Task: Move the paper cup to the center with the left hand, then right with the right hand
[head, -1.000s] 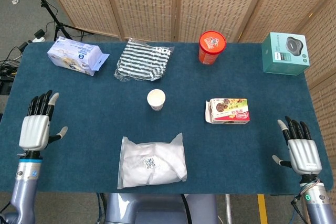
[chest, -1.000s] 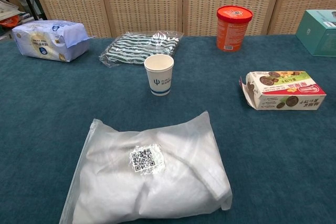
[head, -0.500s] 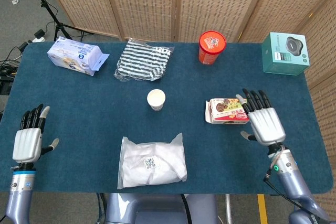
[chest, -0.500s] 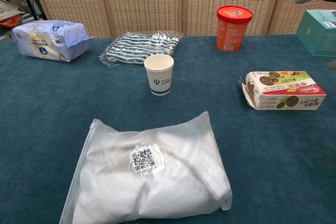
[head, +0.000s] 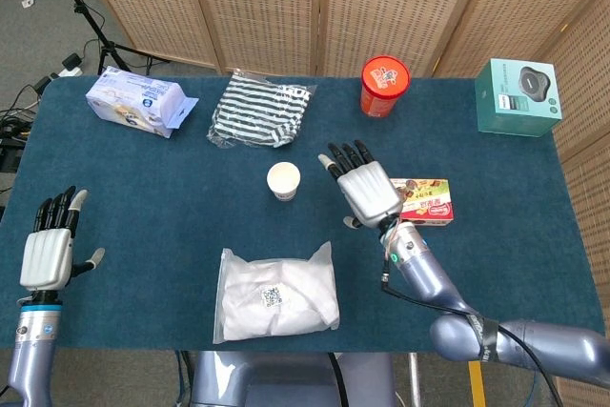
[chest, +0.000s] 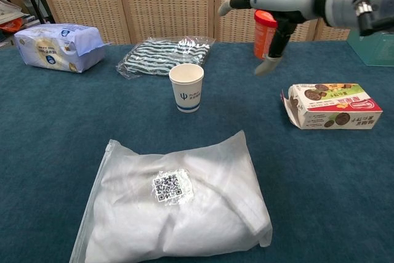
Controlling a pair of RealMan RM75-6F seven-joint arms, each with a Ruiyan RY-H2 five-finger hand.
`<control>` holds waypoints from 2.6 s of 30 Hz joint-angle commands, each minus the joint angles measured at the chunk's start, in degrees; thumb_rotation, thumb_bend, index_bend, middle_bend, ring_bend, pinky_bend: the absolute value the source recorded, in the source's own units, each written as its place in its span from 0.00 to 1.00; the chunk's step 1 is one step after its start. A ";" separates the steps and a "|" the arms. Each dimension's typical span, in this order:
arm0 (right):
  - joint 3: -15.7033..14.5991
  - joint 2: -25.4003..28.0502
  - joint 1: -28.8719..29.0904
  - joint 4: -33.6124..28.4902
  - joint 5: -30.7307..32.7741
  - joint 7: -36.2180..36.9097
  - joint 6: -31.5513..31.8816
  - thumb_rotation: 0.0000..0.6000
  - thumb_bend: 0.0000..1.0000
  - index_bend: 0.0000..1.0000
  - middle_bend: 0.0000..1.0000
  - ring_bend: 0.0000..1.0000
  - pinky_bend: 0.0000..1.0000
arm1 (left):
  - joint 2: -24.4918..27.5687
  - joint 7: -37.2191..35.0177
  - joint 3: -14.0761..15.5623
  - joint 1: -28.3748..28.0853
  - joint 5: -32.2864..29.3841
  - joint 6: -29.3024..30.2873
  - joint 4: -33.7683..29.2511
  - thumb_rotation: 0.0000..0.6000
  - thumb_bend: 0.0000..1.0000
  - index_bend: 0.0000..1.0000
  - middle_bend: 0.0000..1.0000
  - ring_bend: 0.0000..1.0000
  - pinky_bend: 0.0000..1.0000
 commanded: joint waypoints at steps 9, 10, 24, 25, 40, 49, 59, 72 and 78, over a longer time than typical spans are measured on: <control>1.53 -8.34 21.36 12.51 33.68 -7.98 -2.78 1.00 0.13 0.06 0.00 0.00 0.00 | 0.60 -2.60 -2.98 0.77 -0.04 -6.04 1.62 1.00 0.21 0.00 0.00 0.00 0.00; 1.15 -8.80 22.23 13.64 34.51 -7.77 -3.41 1.00 0.13 0.06 0.00 0.00 0.00 | 0.67 -2.75 -3.24 0.88 0.04 -6.40 1.70 1.00 0.21 0.00 0.00 0.00 0.00; -3.01 -15.01 28.98 28.01 38.32 -4.44 -10.75 1.00 0.13 0.06 0.00 0.00 0.00 | 0.90 -4.15 -5.41 1.44 0.12 -11.21 2.92 1.00 0.21 0.00 0.00 0.00 0.00; -3.41 -15.26 29.25 28.91 38.39 -4.05 -11.29 1.00 0.13 0.06 0.00 0.00 0.00 | 0.93 -4.21 -5.59 1.52 0.25 -11.34 2.96 1.00 0.21 0.00 0.00 0.00 0.00; -7.47 -15.67 30.10 33.16 36.91 2.19 -15.13 1.00 0.13 0.08 0.00 0.00 0.00 | 1.13 -3.85 -6.67 2.07 1.36 -13.72 2.49 1.00 0.21 0.00 0.00 0.00 0.00; -8.69 -16.34 30.78 34.60 36.20 4.47 -16.30 1.00 0.13 0.10 0.00 0.00 0.00 | 1.38 -3.91 -7.16 2.43 1.82 -13.97 2.28 1.00 0.21 0.00 0.00 0.00 0.00; -9.84 -19.23 31.85 40.43 34.97 7.59 -19.84 1.00 0.13 0.10 0.00 0.00 0.00 | 1.46 -4.33 -7.82 2.52 1.63 -15.21 2.58 1.00 0.21 0.00 0.00 0.00 0.00; -11.27 -20.53 32.05 43.62 32.65 11.25 -20.37 1.00 0.17 0.23 0.00 0.00 0.00 | 1.54 -4.76 -7.99 2.50 2.11 -16.65 2.35 1.00 0.21 0.00 0.00 0.00 0.00; -11.82 -19.62 31.89 41.92 31.94 11.77 -18.52 1.00 0.21 0.32 0.00 0.00 0.00 | 1.71 -4.73 -8.06 2.64 2.43 -16.67 1.90 1.00 0.21 0.00 0.00 0.00 0.00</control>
